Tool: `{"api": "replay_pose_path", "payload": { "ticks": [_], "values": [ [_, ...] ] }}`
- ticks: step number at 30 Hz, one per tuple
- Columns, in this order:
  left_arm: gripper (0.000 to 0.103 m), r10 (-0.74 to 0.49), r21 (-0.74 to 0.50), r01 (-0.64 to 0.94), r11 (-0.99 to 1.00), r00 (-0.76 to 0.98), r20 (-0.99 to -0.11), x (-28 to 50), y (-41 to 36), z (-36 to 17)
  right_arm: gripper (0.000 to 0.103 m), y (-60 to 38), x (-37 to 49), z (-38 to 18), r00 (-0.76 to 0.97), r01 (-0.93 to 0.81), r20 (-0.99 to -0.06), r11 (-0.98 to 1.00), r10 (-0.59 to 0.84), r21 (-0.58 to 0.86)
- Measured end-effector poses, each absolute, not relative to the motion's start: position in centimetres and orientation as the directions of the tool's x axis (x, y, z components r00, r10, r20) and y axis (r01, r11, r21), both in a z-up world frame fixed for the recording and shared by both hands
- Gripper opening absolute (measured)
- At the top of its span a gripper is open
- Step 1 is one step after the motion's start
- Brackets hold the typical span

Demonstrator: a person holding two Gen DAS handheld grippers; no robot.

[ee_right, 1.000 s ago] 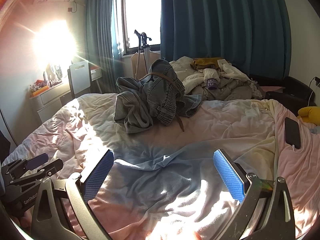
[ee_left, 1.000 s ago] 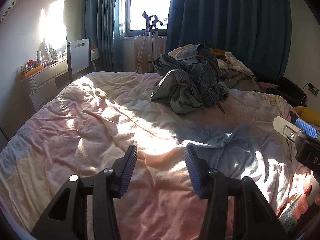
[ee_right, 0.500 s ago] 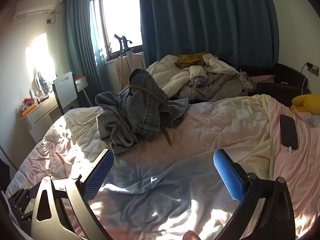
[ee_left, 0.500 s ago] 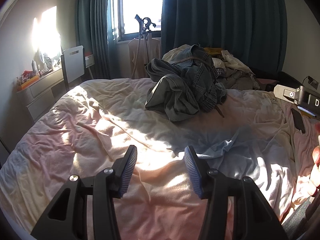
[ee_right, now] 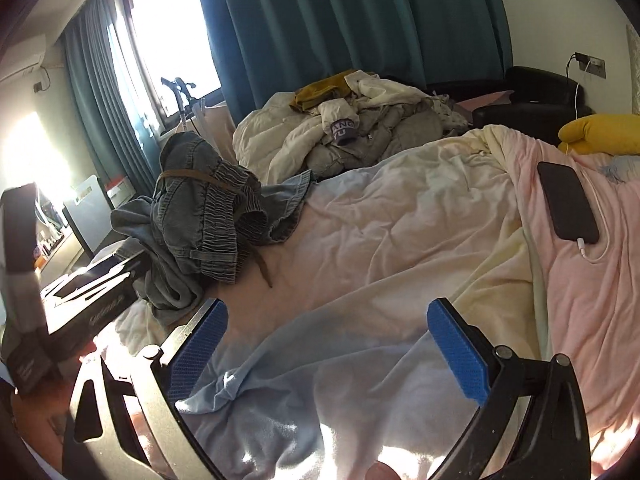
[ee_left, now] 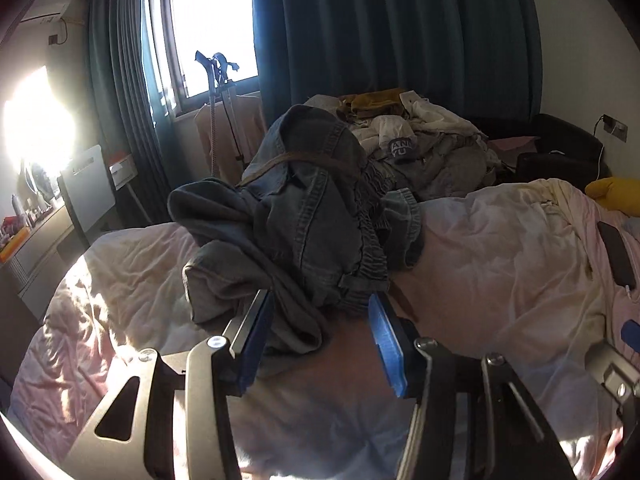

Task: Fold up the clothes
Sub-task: 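Reach both grippers to the crumpled denim jeans and grasp the waistband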

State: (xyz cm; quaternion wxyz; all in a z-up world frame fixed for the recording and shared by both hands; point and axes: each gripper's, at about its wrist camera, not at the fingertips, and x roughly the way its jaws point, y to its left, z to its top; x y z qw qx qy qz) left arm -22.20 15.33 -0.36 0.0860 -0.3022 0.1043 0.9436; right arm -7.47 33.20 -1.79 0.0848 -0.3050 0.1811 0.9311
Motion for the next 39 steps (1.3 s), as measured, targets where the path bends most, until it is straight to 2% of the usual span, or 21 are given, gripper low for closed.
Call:
{"api": "replay_pose_path", "payload": {
  "ticks": [5,10,12,13,15,16,22,31,39],
  "values": [
    [0.051,0.044,0.183,-0.194,-0.964,-0.793,-0.607,-27.7,17.2,-2.4,0.102,34.7,-9.1,-4.2,-0.782,-0.282,-0.623,-0.893,0.002,0.351],
    [0.049,-0.006,0.25,-0.173,-0.953,-0.811,-0.584,-29.9,17.8,-3.6,0.102,35.3,-10.5,-6.4,-0.765,-0.302,-0.644,-0.881,-0.004,0.364],
    [0.033,0.001,0.251,-0.181,-0.951,-0.813,-0.582,-29.9,17.7,-3.7,0.102,35.1,-10.9,-6.9,-0.767,-0.298,-0.642,-0.88,-0.009,0.369],
    [0.029,0.002,0.251,-0.181,-0.951,-0.814,-0.581,-29.8,17.6,-3.6,0.102,35.0,-11.1,-7.1,-0.768,-0.296,-0.641,-0.88,-0.013,0.372],
    [0.007,0.008,0.244,-0.181,-0.953,-0.817,-0.576,-29.3,17.3,-3.2,0.102,34.5,-11.3,-7.4,-0.766,-0.283,-0.642,-0.887,-0.019,0.364],
    [0.005,0.015,0.237,-0.183,-0.954,-0.821,-0.571,-28.8,17.1,-2.8,0.102,34.3,-11.5,-7.5,-0.766,-0.276,-0.642,-0.891,-0.022,0.36],
    [0.003,0.061,0.183,-0.189,-0.965,-0.837,-0.543,-25.5,14.9,-0.1,0.102,33.7,-10.9,-6.7,-0.788,-0.253,-0.616,-0.902,-0.018,0.349],
    [0.003,0.159,0.022,-0.192,-0.981,-0.866,-0.474,-15.6,7.7,5.4,0.102,32.6,-9.2,-4.6,-0.819,-0.213,-0.574,-0.92,-0.016,0.33],
    [0.003,0.159,-0.127,-0.108,-0.986,-0.838,-0.521,-8.6,-1.1,2.4,0.102,30.0,-7.0,-3.0,-0.822,-0.079,-0.554,-0.937,-0.132,0.341]
  ]
}}
